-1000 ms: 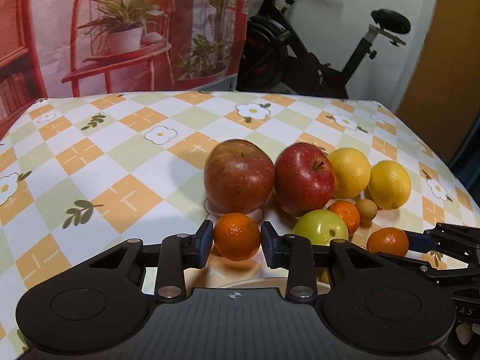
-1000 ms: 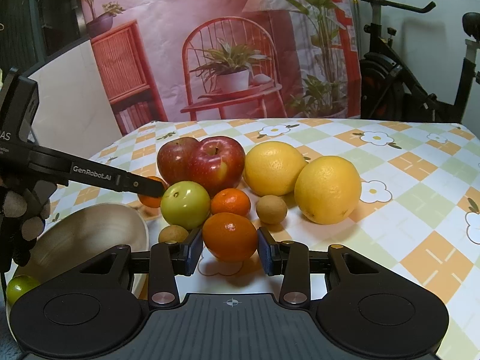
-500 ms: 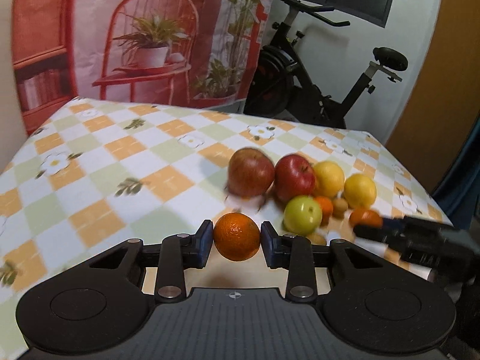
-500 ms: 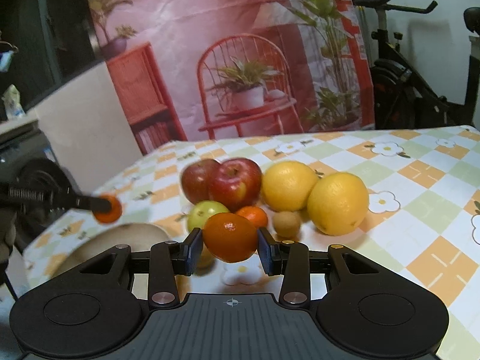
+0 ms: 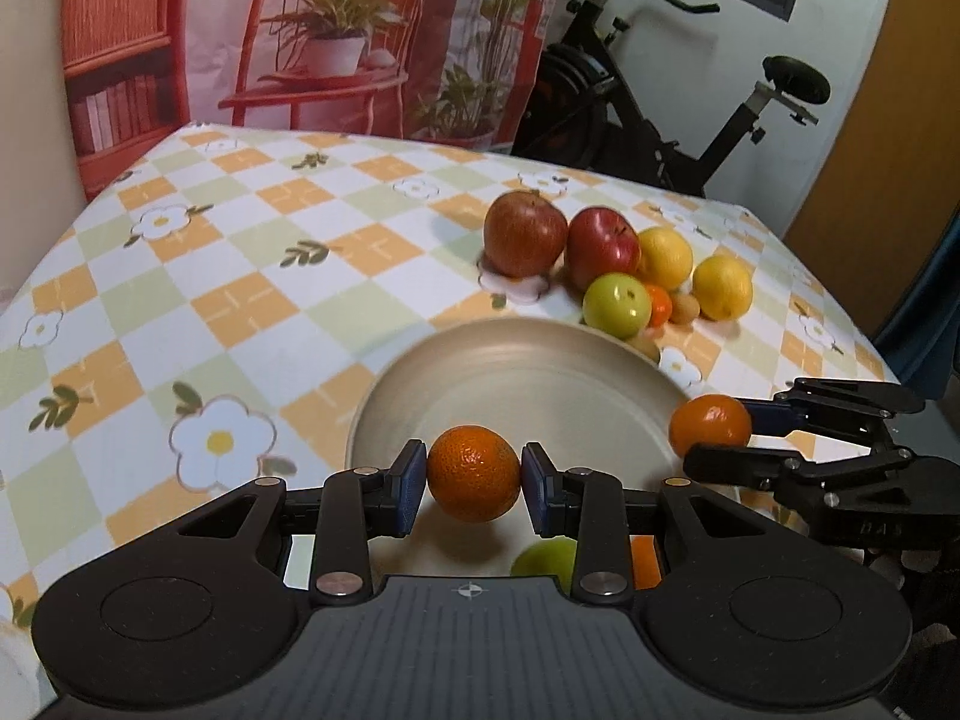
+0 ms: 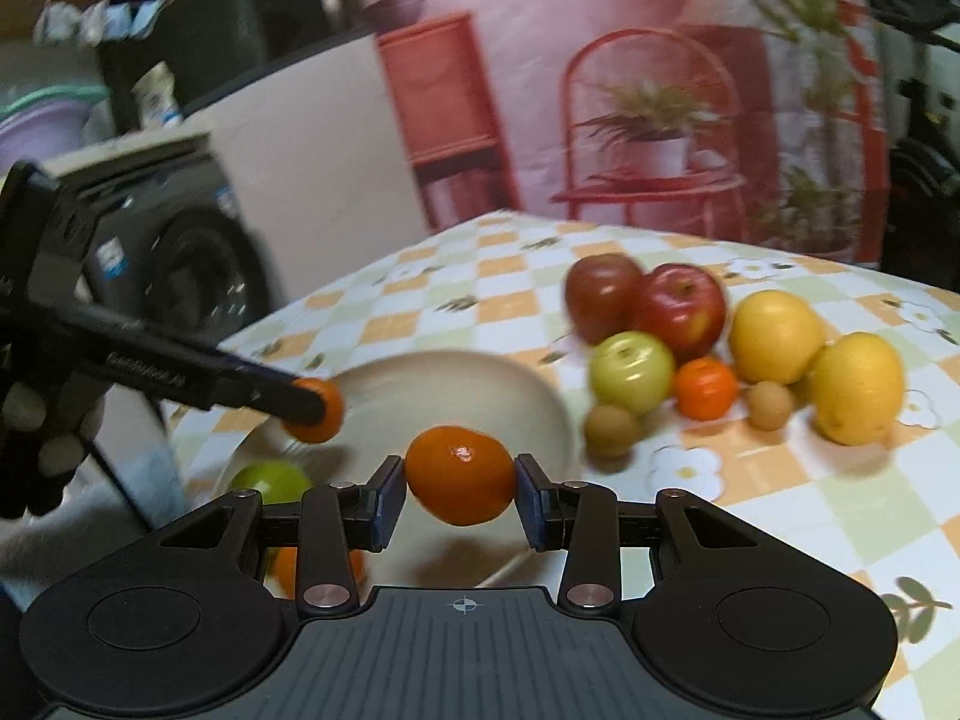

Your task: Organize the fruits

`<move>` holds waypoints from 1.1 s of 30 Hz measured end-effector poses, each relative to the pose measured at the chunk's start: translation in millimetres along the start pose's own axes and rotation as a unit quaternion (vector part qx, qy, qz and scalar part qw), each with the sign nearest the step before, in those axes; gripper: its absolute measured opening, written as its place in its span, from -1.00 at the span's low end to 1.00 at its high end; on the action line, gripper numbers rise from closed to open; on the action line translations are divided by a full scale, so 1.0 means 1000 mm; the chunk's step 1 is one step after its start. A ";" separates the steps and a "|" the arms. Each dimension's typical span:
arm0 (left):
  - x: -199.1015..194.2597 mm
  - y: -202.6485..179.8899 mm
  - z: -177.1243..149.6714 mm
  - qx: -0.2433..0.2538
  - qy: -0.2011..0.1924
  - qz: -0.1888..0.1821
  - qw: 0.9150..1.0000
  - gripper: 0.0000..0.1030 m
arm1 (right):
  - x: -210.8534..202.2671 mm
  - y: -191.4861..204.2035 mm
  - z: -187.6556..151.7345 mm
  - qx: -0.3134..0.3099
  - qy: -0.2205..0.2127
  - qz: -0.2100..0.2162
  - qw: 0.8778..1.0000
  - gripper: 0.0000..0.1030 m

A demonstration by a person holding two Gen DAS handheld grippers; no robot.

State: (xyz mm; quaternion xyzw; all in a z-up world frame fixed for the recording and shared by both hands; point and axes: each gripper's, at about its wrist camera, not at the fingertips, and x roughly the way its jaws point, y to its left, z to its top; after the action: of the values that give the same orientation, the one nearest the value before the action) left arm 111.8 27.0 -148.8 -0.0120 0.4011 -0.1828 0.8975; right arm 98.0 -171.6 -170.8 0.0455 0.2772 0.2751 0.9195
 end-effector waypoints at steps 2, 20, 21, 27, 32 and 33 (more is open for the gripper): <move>-0.003 0.001 -0.003 -0.001 0.004 0.001 1.000 -0.29 | 0.000 0.004 -0.001 -0.007 0.006 0.004 1.000 -0.29; -0.004 0.007 -0.017 -0.014 0.027 0.012 0.999 -0.29 | 0.007 0.014 -0.008 -0.033 0.054 0.019 0.998 -0.29; -0.004 0.007 -0.018 -0.013 0.028 0.011 0.999 -0.29 | 0.008 0.015 -0.008 -0.034 0.055 0.019 0.998 -0.29; -0.004 0.005 -0.019 -0.010 0.029 0.011 0.999 -0.29 | 0.008 0.015 -0.008 -0.035 0.056 0.020 0.998 -0.29; -0.004 0.005 -0.019 -0.015 0.028 0.011 0.999 -0.28 | 0.009 0.014 -0.007 -0.033 0.055 0.020 0.998 -0.28; -0.005 0.005 -0.018 -0.016 0.027 0.012 0.999 -0.28 | 0.008 0.014 -0.007 -0.032 0.054 0.020 0.998 -0.28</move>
State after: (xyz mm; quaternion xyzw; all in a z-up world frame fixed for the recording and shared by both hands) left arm 97.3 35.9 -158.7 -0.0169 0.4282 -0.1661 0.8881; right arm 93.3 -155.7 -177.7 0.0063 0.3166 0.3041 0.8984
